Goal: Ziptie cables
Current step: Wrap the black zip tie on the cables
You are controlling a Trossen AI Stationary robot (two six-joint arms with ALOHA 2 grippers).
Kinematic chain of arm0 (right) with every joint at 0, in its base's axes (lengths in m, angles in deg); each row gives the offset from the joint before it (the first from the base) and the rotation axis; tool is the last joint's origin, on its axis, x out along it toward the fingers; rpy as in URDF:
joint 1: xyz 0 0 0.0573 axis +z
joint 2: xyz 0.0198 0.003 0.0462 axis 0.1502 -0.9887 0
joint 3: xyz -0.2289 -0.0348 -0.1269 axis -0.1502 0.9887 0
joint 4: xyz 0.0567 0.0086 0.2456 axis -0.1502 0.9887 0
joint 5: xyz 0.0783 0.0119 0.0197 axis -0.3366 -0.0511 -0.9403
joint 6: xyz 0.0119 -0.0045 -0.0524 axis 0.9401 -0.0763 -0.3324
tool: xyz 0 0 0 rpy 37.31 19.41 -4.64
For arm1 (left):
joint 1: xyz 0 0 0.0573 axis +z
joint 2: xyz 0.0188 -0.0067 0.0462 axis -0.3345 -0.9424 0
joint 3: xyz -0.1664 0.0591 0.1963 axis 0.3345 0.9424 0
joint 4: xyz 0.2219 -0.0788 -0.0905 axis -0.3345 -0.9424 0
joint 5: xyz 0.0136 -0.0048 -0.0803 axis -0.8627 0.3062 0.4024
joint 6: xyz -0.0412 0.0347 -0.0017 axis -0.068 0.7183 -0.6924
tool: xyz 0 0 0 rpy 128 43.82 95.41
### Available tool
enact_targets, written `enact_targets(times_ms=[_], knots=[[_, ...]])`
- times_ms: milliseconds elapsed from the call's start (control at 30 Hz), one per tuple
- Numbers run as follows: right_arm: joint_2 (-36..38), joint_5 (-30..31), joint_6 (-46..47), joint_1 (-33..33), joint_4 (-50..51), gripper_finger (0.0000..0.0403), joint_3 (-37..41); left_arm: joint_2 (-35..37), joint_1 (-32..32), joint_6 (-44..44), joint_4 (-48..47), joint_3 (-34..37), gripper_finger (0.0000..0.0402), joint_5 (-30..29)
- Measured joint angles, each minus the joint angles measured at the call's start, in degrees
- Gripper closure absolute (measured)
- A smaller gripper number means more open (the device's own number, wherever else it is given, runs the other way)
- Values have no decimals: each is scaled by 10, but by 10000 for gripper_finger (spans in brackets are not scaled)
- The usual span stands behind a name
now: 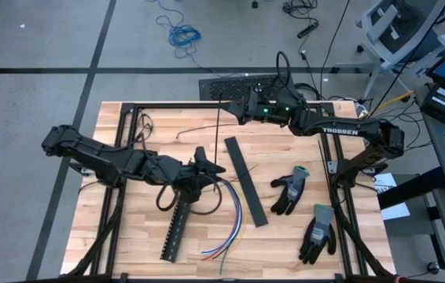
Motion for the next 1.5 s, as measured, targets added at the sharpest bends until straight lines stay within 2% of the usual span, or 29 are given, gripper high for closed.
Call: enact_targets(times_ms=[267, 467, 667, 1033, 1500], knots=[[0, -16, -21, -15, 0, 403, 0, -4, -3, -7, 7, 0, 220, 0], [6, -43, -39, -40, 9, 403, 0, -2, -14, -80, -4, 0, 220, 0], [21, -45, -43, -49, 11, 403, 0, -2, -12, -78, 0, 0, 220, -2], [29, -46, -20, -39, 4, 403, 0, -2, 20, 22, -1, 0, 220, -3], [31, -91, 19, -25, 6, 403, 0, -2, 48, 98, -3, 0, 220, -3]])
